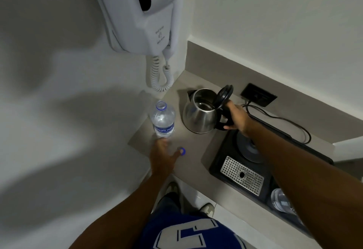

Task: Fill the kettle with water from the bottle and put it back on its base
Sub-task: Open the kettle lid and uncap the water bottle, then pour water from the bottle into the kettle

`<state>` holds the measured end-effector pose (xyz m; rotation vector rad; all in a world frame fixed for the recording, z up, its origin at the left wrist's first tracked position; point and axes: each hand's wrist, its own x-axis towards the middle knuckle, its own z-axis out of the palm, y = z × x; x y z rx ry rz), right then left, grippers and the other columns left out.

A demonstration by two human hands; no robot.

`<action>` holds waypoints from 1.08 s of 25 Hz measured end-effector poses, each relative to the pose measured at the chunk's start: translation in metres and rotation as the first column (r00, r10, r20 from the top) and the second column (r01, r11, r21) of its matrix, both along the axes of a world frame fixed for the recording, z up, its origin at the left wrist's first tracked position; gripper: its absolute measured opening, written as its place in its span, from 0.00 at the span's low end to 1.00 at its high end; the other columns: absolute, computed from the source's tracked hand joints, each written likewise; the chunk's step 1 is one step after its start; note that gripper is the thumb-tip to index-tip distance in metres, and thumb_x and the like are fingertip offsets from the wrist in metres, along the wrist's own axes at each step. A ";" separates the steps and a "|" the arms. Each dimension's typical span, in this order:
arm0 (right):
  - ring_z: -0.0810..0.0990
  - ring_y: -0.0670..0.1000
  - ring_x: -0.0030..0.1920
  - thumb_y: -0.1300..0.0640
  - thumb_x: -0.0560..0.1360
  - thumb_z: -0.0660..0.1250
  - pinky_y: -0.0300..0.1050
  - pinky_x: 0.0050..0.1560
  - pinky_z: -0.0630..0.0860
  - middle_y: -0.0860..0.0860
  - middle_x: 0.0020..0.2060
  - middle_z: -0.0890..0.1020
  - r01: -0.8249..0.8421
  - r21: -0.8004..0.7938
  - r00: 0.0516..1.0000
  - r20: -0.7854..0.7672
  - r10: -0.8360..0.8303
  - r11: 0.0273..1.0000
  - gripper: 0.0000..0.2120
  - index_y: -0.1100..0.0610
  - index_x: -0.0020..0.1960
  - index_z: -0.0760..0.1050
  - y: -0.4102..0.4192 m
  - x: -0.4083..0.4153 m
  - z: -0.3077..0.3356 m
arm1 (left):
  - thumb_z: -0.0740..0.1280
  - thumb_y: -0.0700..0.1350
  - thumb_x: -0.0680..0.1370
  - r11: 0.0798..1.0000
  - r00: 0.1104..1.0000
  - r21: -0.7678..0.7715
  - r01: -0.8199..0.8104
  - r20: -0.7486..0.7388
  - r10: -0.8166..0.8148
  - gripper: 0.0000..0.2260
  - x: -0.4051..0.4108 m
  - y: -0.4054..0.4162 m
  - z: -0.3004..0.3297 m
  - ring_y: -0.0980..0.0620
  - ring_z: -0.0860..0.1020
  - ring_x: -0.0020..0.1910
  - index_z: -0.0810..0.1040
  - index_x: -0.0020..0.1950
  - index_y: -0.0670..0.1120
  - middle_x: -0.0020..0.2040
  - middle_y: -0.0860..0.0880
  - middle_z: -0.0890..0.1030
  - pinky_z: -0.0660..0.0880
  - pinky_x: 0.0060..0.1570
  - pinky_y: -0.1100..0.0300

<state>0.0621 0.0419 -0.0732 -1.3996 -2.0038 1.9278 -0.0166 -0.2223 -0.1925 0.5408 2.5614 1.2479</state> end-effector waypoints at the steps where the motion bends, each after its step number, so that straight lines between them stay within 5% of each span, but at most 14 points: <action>1: 0.78 0.52 0.51 0.36 0.77 0.58 0.58 0.52 0.82 0.49 0.49 0.78 0.007 0.001 1.000 -0.003 -0.007 1.000 0.16 0.47 0.48 0.75 0.000 0.000 0.000 | 0.82 0.50 0.60 0.977 0.983 0.122 -0.178 0.071 0.170 0.32 -0.007 -0.001 0.006 0.45 0.75 0.49 0.72 0.56 0.43 0.52 0.44 0.76 0.76 0.48 0.49; 4: 0.78 0.51 0.49 0.36 0.77 0.58 0.59 0.52 0.81 0.49 0.49 0.78 0.020 0.002 1.000 -0.005 -0.020 1.000 0.16 0.47 0.48 0.75 -0.002 0.000 0.001 | 0.85 0.48 0.54 0.924 0.962 0.274 -0.268 0.128 0.241 0.44 -0.044 0.014 0.027 0.48 0.75 0.58 0.68 0.65 0.42 0.62 0.44 0.74 0.74 0.57 0.55; 8: 0.78 0.52 0.50 0.35 0.77 0.58 0.57 0.50 0.82 0.49 0.49 0.78 0.023 -0.002 1.000 -0.005 -0.023 1.000 0.16 0.47 0.48 0.74 -0.003 0.002 0.002 | 0.84 0.52 0.53 0.956 0.982 0.256 -0.146 0.150 0.110 0.36 -0.070 0.036 0.049 0.57 0.77 0.51 0.69 0.55 0.59 0.50 0.63 0.77 0.70 0.47 0.72; 15: 0.78 0.53 0.52 0.33 0.76 0.58 0.54 0.47 0.82 0.51 0.51 0.79 0.016 0.004 1.000 -0.004 -0.016 1.000 0.19 0.49 0.50 0.75 -0.002 0.003 0.000 | 0.82 0.52 0.58 0.983 0.998 0.184 -0.022 0.066 0.011 0.28 -0.080 0.038 0.063 0.61 0.77 0.44 0.70 0.50 0.65 0.45 0.62 0.78 0.68 0.43 0.71; 21: 0.78 0.52 0.49 0.34 0.75 0.61 0.57 0.51 0.82 0.51 0.49 0.78 0.051 -0.017 0.999 0.014 -0.051 0.999 0.21 0.51 0.53 0.75 0.000 0.001 -0.002 | 0.78 0.61 0.57 0.971 0.971 -0.102 0.217 -0.078 -0.225 0.32 -0.084 0.039 0.093 0.55 0.79 0.45 0.73 0.57 0.56 0.49 0.57 0.81 0.75 0.43 0.60; 24: 0.78 0.53 0.50 0.31 0.73 0.61 0.55 0.48 0.83 0.52 0.50 0.79 0.046 0.002 0.999 0.025 -0.046 0.999 0.24 0.52 0.51 0.76 -0.001 0.002 -0.001 | 0.77 0.64 0.57 0.907 0.914 -0.277 0.317 -0.169 -0.370 0.33 -0.089 0.045 0.109 0.50 0.81 0.45 0.73 0.56 0.53 0.48 0.53 0.83 0.74 0.42 0.58; 27: 0.79 0.55 0.50 0.28 0.67 0.61 0.57 0.49 0.84 0.53 0.50 0.79 0.036 0.009 0.999 0.019 -0.036 0.999 0.27 0.51 0.48 0.75 -0.002 0.004 0.002 | 0.74 0.67 0.58 0.814 0.878 -0.437 0.383 -0.102 -0.468 0.36 -0.094 0.055 0.125 0.49 0.80 0.47 0.72 0.59 0.50 0.51 0.50 0.81 0.76 0.46 0.55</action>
